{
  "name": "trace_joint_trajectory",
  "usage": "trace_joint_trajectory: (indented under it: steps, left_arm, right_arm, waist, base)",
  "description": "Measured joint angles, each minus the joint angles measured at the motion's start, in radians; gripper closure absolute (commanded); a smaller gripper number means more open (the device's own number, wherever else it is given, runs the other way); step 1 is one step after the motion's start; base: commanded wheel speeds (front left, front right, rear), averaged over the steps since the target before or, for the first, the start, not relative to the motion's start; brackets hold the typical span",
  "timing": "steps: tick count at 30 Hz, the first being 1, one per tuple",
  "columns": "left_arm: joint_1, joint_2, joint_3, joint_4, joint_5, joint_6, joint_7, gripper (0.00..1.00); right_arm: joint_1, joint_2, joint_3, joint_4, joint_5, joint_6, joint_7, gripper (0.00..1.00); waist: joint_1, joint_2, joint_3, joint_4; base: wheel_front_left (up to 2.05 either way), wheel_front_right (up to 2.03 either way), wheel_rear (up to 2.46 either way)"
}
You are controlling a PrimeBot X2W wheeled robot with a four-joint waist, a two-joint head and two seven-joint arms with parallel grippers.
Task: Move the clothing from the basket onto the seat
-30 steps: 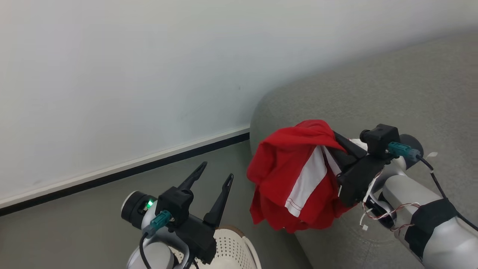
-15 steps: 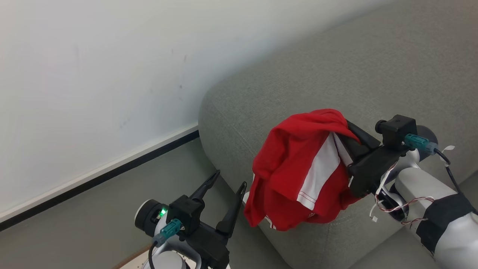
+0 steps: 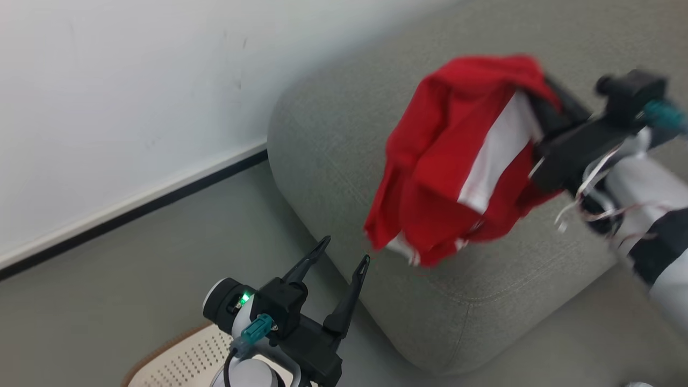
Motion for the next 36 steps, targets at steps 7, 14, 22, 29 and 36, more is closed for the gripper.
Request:
trace_joint_trajectory:
  steps: [7,14,22,29,36]
  left_arm:
    - [-0.022,0.021,-0.012,-0.066,0.042,0.008,0.031,0.00]
    - [-0.057,0.040,-0.012,-0.139,0.059,0.009,0.057,0.00]
    - [-0.103,0.054,-0.010,-0.203,0.081,0.017,0.076,0.00]
    - [-0.139,0.082,-0.006,-0.259,0.116,0.017,0.092,0.00]
    - [-0.221,0.100,0.013,-0.322,0.137,0.018,0.106,0.00]
  right_arm:
    - [-0.160,-0.065,-0.087,0.057,0.032,0.000,0.000,1.00]
    - [-0.285,-0.120,-0.143,0.103,0.051,0.001,0.000,1.00]
    - [-0.414,-0.161,-0.183,0.156,0.053,0.005,0.006,1.00]
    - [-0.425,-0.148,-0.188,0.209,0.054,-0.001,0.008,1.00]
    - [-0.442,-0.123,-0.189,0.262,0.054,-0.011,0.008,1.00]
  waist:
    - [0.0000,0.0001,0.078,0.042]
    - [0.0001,0.0001,0.167,0.102]
    - [0.0001,0.0001,0.283,0.163]
    - [0.0001,0.0002,0.391,0.199]
    - [0.0002,0.0002,0.500,0.214]
  base:
    - [0.00,0.00,0.00]
    - [0.00,0.00,0.00]
    - [0.00,0.00,0.00]
    - [0.00,0.00,0.00]
    - [0.00,0.00,0.00]
